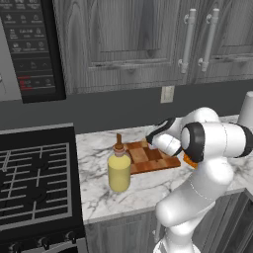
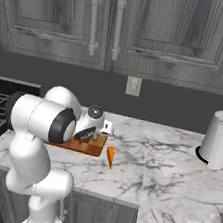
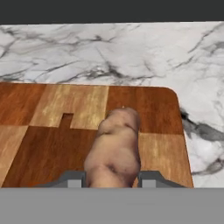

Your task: Retrieve the reheated potato from the microwave, then place the potato, cheese, and condiment on the cutting board.

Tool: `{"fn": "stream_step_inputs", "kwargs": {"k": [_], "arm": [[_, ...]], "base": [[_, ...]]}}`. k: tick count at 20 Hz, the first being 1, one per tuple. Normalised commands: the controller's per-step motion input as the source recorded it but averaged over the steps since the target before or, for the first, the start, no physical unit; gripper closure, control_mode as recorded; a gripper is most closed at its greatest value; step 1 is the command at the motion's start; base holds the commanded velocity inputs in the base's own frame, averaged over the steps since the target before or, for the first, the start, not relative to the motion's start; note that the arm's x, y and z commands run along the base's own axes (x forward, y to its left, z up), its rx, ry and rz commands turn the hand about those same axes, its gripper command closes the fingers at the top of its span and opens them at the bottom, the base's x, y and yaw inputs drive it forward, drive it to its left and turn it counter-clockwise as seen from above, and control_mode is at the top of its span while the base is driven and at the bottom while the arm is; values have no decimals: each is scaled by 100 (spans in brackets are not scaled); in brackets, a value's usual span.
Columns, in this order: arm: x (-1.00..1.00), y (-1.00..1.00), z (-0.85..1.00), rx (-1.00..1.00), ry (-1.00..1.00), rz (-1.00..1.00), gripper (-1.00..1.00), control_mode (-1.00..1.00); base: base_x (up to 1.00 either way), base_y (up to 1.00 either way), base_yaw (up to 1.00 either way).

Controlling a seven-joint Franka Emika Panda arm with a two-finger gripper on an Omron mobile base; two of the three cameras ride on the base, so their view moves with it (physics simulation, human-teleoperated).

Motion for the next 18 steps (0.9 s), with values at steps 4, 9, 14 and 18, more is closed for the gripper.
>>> {"fn": "stream_step_inputs", "kwargs": {"k": [4, 9, 14, 18], "arm": [[35, 0, -43, 0, 0, 0, 100, -100], [16, -10, -41, 0, 0, 0, 100, -100], [-3, -13, -44, 0, 0, 0, 100, -100], [-2, -9, -34, 0, 0, 0, 100, -100]], "base": [[0, 0, 0], [0, 0, 0], [0, 0, 0], [0, 0, 0]]}}
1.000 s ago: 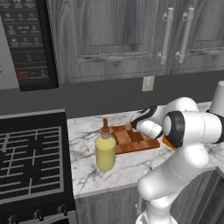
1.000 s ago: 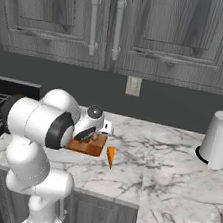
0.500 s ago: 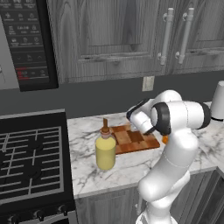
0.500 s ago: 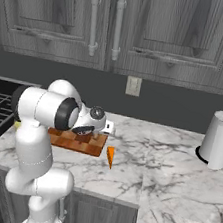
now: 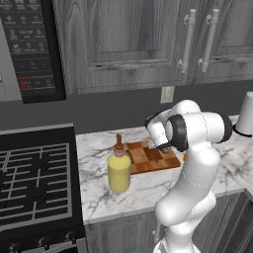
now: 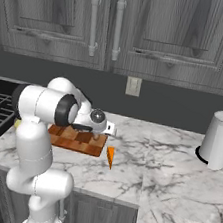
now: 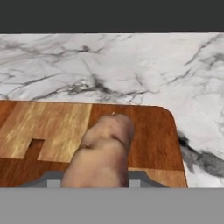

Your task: Retrieve the reheated potato from the microwave, then place the potato, cheese, and condiment on the cutting board.

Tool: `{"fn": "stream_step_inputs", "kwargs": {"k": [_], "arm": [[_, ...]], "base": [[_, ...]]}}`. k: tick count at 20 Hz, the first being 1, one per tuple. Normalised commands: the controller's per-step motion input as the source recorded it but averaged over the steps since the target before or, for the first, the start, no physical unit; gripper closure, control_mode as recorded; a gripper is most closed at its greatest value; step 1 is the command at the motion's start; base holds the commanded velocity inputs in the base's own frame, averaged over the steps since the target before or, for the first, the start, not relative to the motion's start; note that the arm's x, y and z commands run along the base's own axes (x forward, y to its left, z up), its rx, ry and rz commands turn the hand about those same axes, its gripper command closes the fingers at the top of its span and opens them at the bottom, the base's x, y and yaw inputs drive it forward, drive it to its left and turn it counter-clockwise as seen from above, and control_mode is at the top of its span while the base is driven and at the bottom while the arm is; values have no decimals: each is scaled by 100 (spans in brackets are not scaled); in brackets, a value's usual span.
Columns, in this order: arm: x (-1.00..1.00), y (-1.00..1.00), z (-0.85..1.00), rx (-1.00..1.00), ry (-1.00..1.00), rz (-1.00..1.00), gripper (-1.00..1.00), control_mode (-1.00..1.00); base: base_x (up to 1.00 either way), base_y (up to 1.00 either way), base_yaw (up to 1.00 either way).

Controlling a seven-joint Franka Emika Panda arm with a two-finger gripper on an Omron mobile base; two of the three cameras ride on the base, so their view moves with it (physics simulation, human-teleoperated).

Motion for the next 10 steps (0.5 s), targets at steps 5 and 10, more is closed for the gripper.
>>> {"fn": "stream_step_inputs", "kwargs": {"k": [5, 10], "arm": [[-7, -10, -19, 0, 5, -3, -100, -100], [-13, -14, -4, 0, 10, -7, -100, -100]], "base": [[0, 0, 0], [0, 0, 0]]}}
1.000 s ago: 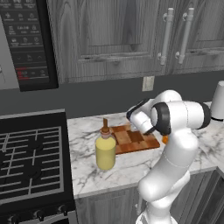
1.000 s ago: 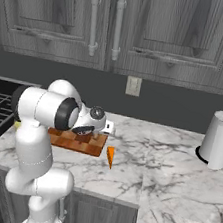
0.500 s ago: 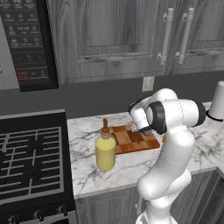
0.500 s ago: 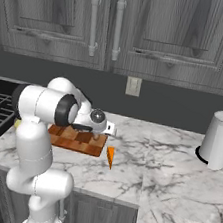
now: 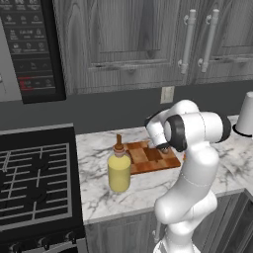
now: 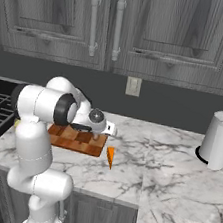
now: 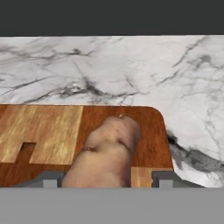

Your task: Retrieve the reheated potato from the microwave, then place the potato, cheese, and condiment on the cutting board.

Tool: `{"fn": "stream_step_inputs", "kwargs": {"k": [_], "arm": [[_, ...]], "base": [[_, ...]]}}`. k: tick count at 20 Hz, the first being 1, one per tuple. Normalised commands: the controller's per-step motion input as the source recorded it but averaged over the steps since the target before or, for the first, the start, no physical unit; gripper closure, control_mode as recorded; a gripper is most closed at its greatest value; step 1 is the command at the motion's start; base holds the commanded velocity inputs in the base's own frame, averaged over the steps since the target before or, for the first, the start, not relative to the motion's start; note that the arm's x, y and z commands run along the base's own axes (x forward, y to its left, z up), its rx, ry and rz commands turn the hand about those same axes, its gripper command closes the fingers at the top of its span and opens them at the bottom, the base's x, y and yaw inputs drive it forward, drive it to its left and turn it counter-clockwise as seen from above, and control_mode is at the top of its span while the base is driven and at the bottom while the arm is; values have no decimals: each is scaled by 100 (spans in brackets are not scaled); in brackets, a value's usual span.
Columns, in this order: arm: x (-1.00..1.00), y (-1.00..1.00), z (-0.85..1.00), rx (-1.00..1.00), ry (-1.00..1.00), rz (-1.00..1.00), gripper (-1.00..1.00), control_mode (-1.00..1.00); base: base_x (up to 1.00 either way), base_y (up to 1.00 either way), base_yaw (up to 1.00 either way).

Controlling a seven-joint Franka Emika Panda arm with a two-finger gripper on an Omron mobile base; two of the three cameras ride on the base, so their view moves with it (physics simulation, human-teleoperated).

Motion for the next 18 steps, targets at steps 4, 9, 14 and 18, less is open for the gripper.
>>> {"fn": "stream_step_inputs", "kwargs": {"k": [4, 9, 14, 18], "arm": [[-20, -17, 2, 0, 7, -11, -100, -100], [-32, -21, 18, 4, 1, -11, -100, -100], [-45, -16, 26, 5, 0, -10, -100, -100], [-43, -11, 34, 6, 0, -5, -100, -100]], "base": [[0, 0, 0], [0, 0, 0], [0, 0, 0], [0, 0, 0]]}}
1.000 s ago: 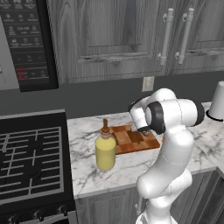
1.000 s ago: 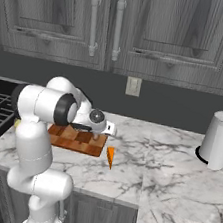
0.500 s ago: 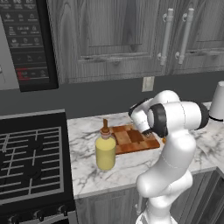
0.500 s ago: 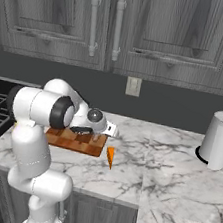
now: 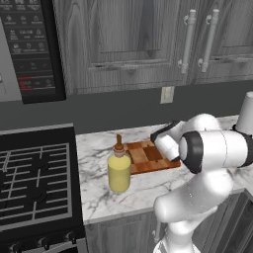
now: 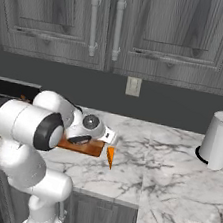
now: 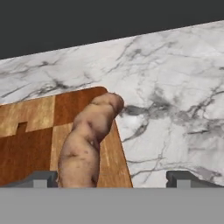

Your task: Retrieve the reheated potato from the microwave, then place the potato, cheese, and condiment on the cutting board.

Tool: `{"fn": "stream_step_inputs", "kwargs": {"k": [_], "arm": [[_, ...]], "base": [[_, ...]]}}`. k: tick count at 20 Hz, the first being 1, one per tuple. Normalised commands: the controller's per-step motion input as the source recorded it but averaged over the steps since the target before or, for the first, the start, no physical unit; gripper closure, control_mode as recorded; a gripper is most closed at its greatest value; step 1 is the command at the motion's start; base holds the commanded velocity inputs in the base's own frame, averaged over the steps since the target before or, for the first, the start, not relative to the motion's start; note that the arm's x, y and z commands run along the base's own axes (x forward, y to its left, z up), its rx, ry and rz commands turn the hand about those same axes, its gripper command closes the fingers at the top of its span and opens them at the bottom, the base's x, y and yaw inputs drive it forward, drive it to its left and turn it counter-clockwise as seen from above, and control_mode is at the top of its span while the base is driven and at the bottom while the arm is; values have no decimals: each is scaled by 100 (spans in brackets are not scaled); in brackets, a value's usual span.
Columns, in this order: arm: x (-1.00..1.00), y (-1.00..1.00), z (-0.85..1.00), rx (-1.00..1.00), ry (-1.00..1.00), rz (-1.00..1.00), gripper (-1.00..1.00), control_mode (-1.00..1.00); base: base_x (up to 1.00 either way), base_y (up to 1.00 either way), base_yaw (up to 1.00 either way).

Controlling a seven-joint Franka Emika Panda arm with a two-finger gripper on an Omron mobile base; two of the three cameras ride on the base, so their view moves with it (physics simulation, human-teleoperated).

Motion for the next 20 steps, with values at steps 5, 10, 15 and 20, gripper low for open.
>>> {"fn": "stream_step_inputs", "kwargs": {"k": [5, 10, 15, 20], "arm": [[-41, -11, 44, 6, 0, -2, -100, -100], [-30, -16, 58, 1, 4, -3, -100, -100], [-15, -15, 67, -1, 24, -2, -100, -100], [-33, -16, 44, -5, 36, 0, -100, -100]], "base": [[0, 0, 0], [0, 0, 0], [0, 0, 0], [0, 0, 0]]}}
